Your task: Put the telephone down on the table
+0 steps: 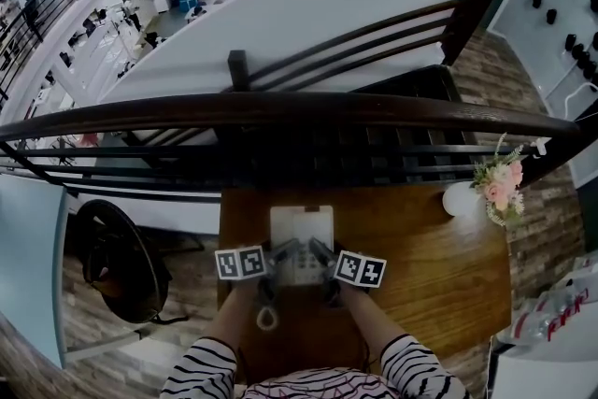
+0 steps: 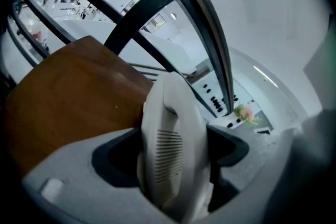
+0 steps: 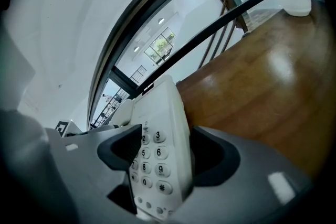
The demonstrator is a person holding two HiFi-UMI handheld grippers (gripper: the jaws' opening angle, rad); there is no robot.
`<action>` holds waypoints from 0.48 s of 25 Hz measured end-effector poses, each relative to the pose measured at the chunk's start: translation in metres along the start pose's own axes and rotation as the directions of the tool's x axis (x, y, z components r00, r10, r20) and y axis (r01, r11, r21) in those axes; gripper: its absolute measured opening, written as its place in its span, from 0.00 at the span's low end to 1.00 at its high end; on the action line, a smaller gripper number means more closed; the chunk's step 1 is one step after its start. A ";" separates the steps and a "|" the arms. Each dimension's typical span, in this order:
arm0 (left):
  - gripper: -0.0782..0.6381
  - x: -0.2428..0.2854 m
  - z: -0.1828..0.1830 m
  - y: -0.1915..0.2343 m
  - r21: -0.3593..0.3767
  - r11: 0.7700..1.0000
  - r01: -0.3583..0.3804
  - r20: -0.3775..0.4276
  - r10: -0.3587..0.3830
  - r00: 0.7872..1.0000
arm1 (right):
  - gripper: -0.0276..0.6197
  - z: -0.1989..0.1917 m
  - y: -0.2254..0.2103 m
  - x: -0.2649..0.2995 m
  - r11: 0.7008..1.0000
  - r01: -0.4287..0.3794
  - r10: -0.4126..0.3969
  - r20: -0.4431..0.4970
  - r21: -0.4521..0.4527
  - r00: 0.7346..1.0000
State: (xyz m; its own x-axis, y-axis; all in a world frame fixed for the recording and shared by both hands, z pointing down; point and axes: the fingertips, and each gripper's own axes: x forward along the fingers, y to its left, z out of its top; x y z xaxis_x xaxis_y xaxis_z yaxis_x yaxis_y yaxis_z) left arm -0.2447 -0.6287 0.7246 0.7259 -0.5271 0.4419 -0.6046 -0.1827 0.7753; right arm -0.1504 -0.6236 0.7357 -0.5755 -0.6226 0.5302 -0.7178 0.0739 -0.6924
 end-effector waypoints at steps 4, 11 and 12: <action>0.65 -0.001 0.002 -0.002 0.024 1.000 -0.014 0.021 0.014 1.000 | 0.50 0.001 -0.001 -0.003 1.000 0.009 -0.009 0.008 -0.012 1.000; 0.65 -0.013 0.003 -0.006 0.043 0.999 -0.032 0.055 0.030 0.998 | 0.49 0.004 0.004 -0.015 1.000 0.008 -0.007 0.042 -0.027 0.999; 0.65 -0.016 0.002 -0.008 0.043 0.999 -0.033 0.060 0.031 0.998 | 0.49 0.004 0.005 -0.018 0.999 0.009 -0.008 0.046 -0.030 0.999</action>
State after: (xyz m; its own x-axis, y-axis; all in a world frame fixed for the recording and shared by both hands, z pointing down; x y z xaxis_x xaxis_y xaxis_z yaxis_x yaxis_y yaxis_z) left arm -0.2522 -0.6206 0.7109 0.6861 -0.5811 0.4377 -0.6420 -0.2006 0.7400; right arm -0.1416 -0.6152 0.7205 -0.5514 -0.6584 0.5124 -0.7345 0.0919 -0.6723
